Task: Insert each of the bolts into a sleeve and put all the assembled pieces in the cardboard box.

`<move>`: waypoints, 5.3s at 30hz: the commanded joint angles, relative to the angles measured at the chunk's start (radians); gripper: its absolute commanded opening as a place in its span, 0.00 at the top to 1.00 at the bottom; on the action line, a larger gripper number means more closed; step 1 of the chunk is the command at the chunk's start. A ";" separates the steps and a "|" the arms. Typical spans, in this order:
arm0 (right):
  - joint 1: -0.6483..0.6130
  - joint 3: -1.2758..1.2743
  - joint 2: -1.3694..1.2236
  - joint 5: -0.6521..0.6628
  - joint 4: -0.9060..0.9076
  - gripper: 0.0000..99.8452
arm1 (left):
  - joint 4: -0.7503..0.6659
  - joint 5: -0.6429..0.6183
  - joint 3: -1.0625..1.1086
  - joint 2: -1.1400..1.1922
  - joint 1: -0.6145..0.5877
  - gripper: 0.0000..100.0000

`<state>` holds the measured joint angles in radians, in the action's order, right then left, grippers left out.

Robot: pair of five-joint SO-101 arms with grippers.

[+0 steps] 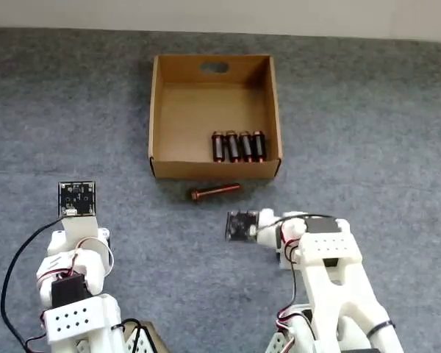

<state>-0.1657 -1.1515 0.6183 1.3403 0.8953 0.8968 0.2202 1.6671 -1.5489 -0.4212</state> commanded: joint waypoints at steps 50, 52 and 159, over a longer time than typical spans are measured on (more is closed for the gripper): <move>-0.024 0.237 -0.077 -0.621 0.119 0.99 | -0.017 -0.006 -0.018 -0.010 -0.008 0.94; -0.027 0.226 0.028 -0.646 0.134 0.99 | -0.017 -0.006 -0.018 -0.010 -0.008 0.94; 0.004 -0.469 1.199 -1.284 -0.102 0.99 | 0.173 -0.647 -1.257 1.629 0.616 0.99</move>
<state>-0.1519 -1.6272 1.8059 0.0591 0.8124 0.9950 -0.4258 0.4641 0.1005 0.2340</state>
